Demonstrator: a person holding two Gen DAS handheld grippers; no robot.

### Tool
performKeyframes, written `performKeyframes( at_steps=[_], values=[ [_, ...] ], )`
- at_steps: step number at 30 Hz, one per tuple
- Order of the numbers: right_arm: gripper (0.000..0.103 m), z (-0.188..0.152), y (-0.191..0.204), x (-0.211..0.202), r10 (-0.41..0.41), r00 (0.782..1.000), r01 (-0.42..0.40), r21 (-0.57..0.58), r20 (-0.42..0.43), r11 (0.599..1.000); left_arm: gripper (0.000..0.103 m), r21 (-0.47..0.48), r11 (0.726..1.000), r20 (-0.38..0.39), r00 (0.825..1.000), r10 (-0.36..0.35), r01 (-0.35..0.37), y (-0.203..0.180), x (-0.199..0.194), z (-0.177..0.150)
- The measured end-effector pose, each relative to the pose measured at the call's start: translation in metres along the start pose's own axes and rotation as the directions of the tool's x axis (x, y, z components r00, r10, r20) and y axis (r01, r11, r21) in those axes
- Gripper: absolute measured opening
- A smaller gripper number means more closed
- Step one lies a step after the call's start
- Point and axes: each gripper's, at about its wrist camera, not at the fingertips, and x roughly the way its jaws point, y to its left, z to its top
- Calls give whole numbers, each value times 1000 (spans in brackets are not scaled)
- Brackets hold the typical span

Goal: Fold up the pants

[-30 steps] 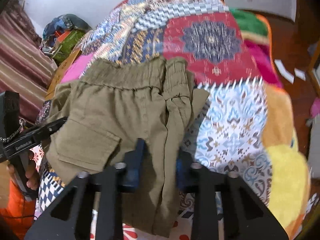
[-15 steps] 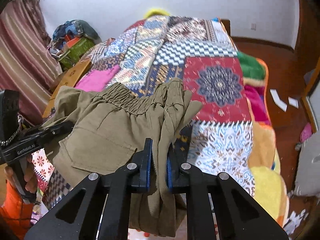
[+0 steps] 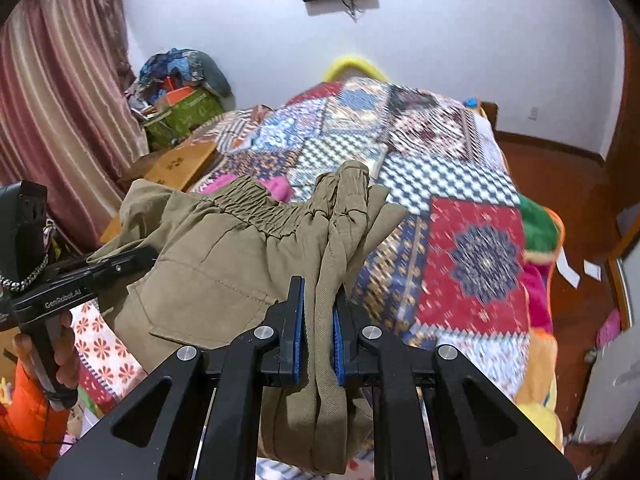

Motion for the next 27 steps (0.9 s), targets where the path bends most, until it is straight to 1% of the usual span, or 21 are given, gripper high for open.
performKeyframes(
  at_steps=[8, 12, 17, 27],
  values=[
    [11, 40, 38, 24, 28, 999, -26, -59, 45, 998, 20, -33, 999, 74, 997, 30, -28, 45, -13, 31],
    [11, 57, 56, 39, 28, 998, -22, -91, 64, 996, 18, -56, 998, 83, 996, 30, -25, 70, -7, 44],
    [11, 76, 71, 64, 32, 998, -25, -112, 59, 993, 17, -61, 997, 101, 993, 55, -49, 95, 0, 59],
    [11, 112, 92, 114, 51, 997, -43, -116, 65, 992, 17, -81, 992, 133, 986, 104, -94, 148, 23, 94]
  ],
)
